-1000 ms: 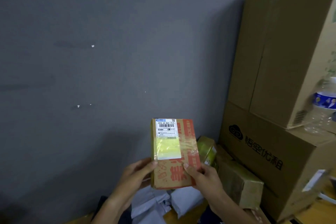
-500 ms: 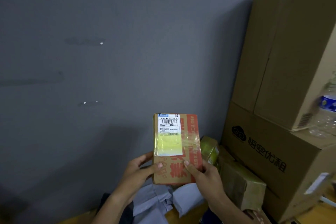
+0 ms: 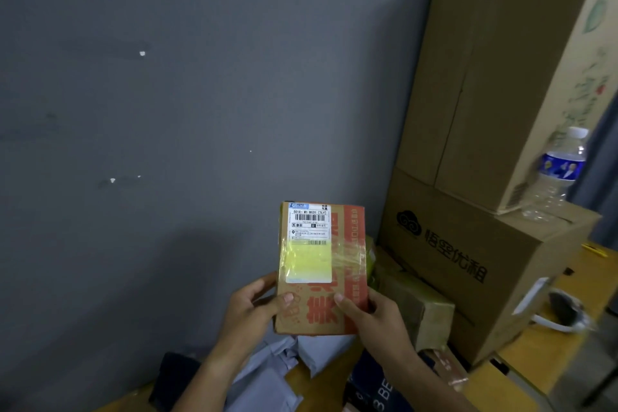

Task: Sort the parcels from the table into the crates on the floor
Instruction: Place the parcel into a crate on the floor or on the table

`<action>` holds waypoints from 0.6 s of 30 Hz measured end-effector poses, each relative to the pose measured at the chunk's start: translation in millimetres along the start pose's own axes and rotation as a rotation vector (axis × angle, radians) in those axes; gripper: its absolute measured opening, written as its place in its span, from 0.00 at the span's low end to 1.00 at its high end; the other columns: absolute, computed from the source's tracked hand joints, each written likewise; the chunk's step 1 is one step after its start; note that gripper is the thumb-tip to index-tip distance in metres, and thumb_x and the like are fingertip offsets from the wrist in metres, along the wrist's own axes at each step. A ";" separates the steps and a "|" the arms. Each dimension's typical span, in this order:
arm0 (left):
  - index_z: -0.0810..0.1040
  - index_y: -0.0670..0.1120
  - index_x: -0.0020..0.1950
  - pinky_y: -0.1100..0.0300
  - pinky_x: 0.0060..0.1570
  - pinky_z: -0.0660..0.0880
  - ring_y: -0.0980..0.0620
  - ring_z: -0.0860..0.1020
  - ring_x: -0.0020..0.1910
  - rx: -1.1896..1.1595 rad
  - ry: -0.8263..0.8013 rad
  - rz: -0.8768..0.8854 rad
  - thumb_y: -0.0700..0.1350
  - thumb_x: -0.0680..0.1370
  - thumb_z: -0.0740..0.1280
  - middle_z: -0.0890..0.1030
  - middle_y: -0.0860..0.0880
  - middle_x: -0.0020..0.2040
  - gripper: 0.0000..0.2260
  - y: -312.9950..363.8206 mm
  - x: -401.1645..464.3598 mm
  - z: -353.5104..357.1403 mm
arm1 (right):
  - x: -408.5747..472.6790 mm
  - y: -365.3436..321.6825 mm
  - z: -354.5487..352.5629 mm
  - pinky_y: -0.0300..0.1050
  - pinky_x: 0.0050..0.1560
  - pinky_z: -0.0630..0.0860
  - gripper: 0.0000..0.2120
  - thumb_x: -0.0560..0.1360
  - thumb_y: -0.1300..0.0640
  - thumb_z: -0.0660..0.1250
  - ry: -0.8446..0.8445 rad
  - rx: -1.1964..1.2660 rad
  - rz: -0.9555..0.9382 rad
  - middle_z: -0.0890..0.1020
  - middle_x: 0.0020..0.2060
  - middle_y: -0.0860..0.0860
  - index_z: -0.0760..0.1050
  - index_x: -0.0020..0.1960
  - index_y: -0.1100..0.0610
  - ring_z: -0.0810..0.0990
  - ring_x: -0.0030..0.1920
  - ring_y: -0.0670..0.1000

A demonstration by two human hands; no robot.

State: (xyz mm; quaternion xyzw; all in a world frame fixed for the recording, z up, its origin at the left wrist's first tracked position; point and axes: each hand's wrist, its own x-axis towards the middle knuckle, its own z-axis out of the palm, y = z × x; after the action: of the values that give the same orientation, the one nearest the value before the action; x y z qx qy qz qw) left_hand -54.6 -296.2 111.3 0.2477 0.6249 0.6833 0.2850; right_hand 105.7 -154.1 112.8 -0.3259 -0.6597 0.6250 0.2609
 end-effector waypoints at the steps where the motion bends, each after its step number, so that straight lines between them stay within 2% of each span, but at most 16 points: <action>1: 0.83 0.49 0.58 0.49 0.52 0.82 0.49 0.85 0.51 0.000 -0.013 -0.003 0.37 0.75 0.73 0.87 0.50 0.52 0.14 -1.6 0.5 3.6 | -2.2 0.0 -4.8 0.37 0.47 0.82 0.13 0.75 0.48 0.74 0.000 0.014 0.016 0.87 0.50 0.44 0.81 0.59 0.48 0.86 0.50 0.44; 5: 0.83 0.49 0.56 0.55 0.46 0.83 0.49 0.86 0.50 -0.009 -0.064 -0.008 0.35 0.75 0.72 0.87 0.50 0.50 0.12 -7.2 -0.5 26.0 | -15.5 0.7 -31.4 0.39 0.49 0.82 0.17 0.72 0.47 0.74 0.030 0.054 0.048 0.87 0.52 0.45 0.80 0.60 0.49 0.86 0.51 0.45; 7: 0.83 0.48 0.56 0.57 0.45 0.83 0.49 0.86 0.50 -0.011 -0.101 -0.013 0.35 0.76 0.72 0.87 0.50 0.50 0.12 -8.8 -2.7 41.7 | -23.9 2.0 -47.8 0.40 0.50 0.83 0.16 0.74 0.49 0.73 0.050 0.074 0.061 0.87 0.52 0.45 0.80 0.61 0.50 0.86 0.51 0.45; 11: 0.82 0.50 0.58 0.48 0.54 0.81 0.48 0.85 0.53 0.003 -0.194 -0.024 0.37 0.76 0.72 0.87 0.49 0.53 0.13 -14.3 -7.2 77.3 | -44.4 4.7 -87.0 0.48 0.55 0.84 0.16 0.76 0.51 0.73 0.109 0.085 0.094 0.87 0.53 0.48 0.79 0.62 0.53 0.86 0.53 0.48; 16: 0.82 0.47 0.61 0.48 0.55 0.82 0.50 0.84 0.55 0.036 -0.302 -0.021 0.39 0.77 0.72 0.86 0.51 0.54 0.13 -21.6 -29.7 133.3 | -80.3 18.0 -145.9 0.53 0.56 0.83 0.17 0.76 0.50 0.73 0.174 0.073 0.137 0.86 0.55 0.48 0.79 0.63 0.51 0.86 0.54 0.51; 18: 0.81 0.46 0.63 0.46 0.56 0.81 0.49 0.84 0.56 0.036 -0.340 -0.036 0.40 0.77 0.72 0.86 0.50 0.54 0.15 -26.0 -43.5 157.7 | -100.6 24.0 -169.0 0.52 0.54 0.84 0.15 0.77 0.51 0.72 0.198 0.082 0.138 0.86 0.56 0.48 0.79 0.62 0.50 0.86 0.54 0.51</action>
State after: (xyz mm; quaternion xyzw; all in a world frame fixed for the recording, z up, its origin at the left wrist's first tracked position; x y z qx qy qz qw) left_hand 88.1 -212.7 101.4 0.3535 0.5843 0.6150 0.3941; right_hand 300.7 -119.4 109.3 -0.4197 -0.5807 0.6326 0.2940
